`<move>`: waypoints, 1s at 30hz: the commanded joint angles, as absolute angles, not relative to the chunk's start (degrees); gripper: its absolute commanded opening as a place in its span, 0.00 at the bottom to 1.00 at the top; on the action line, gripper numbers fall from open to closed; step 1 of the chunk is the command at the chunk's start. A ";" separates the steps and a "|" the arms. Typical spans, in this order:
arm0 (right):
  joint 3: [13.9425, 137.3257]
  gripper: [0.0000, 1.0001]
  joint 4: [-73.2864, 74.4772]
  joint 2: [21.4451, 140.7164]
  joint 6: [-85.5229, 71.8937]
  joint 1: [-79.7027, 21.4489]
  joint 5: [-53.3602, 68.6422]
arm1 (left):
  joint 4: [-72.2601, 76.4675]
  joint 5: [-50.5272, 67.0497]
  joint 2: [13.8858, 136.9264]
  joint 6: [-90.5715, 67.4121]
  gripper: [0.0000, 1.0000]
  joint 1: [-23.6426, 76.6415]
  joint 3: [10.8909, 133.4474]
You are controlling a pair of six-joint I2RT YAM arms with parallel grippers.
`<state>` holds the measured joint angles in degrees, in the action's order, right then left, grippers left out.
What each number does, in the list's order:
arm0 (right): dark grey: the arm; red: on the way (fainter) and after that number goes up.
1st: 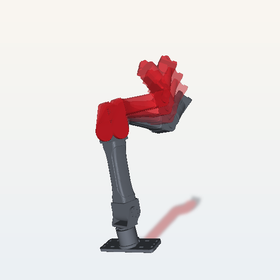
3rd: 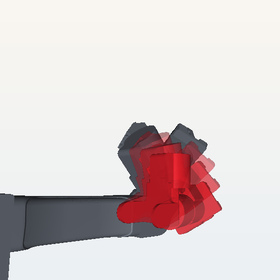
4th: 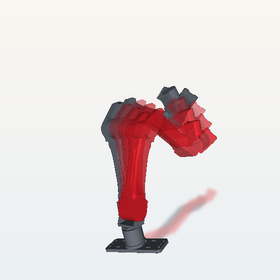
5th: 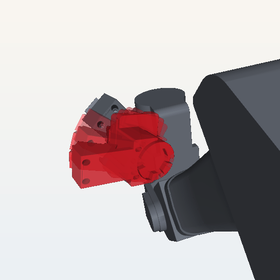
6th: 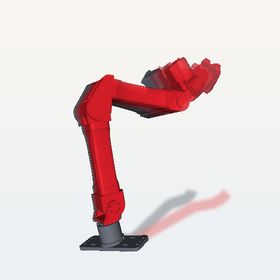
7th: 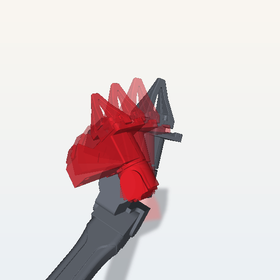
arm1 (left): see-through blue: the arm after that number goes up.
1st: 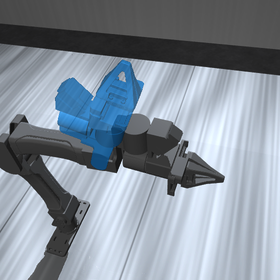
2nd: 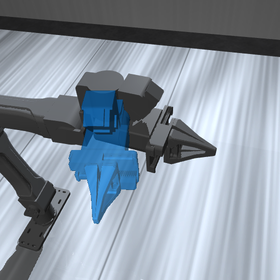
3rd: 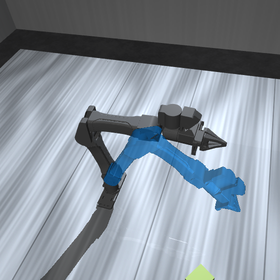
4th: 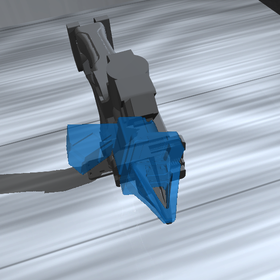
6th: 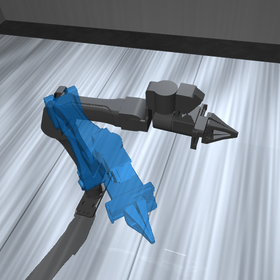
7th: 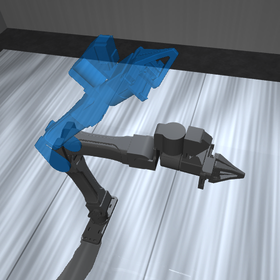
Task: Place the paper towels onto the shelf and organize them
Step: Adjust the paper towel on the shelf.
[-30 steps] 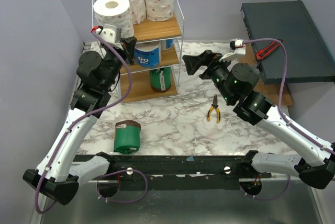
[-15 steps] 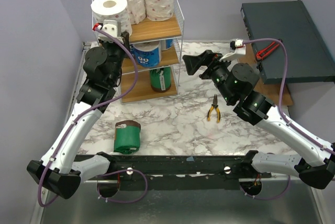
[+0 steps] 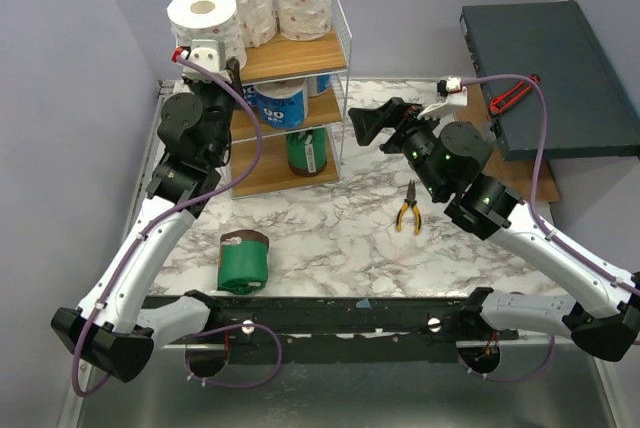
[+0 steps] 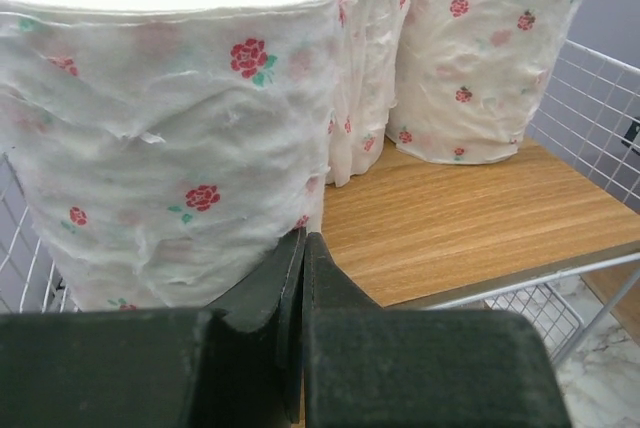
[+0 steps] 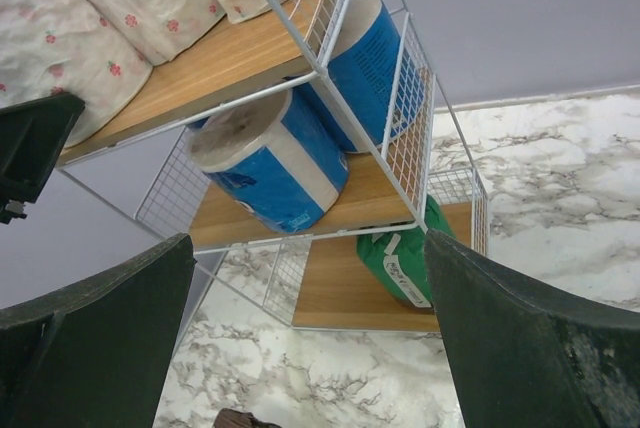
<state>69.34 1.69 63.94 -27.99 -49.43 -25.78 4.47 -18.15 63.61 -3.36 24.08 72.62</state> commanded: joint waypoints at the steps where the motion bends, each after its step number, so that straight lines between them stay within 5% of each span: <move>1: 68.83 1.00 2.55 62.64 -27.59 -49.58 -26.91 | 5.64 -12.99 59.53 -5.53 0.00 23.69 71.37; 5: 69.00 1.00 2.93 62.67 -27.65 -49.57 -26.44 | 2.80 -6.58 55.48 -8.52 0.01 23.94 70.81; 14: 66.13 1.00 8.12 59.08 -27.60 -49.59 -25.23 | -14.04 -5.62 40.18 -12.41 0.41 25.40 63.40; 24: 50.00 1.00 10.07 52.79 -30.69 -49.57 -11.71 | -32.46 -6.06 22.70 -25.76 0.50 25.49 47.04; 30: 40.62 1.00 7.69 56.64 -36.63 -49.66 -0.58 | -40.28 -8.04 17.41 -34.61 0.82 25.57 40.70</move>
<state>44.53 7.68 54.50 -32.14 -49.43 -10.41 -32.23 -6.87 20.64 -26.26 25.26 43.92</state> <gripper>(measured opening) 0.998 0.751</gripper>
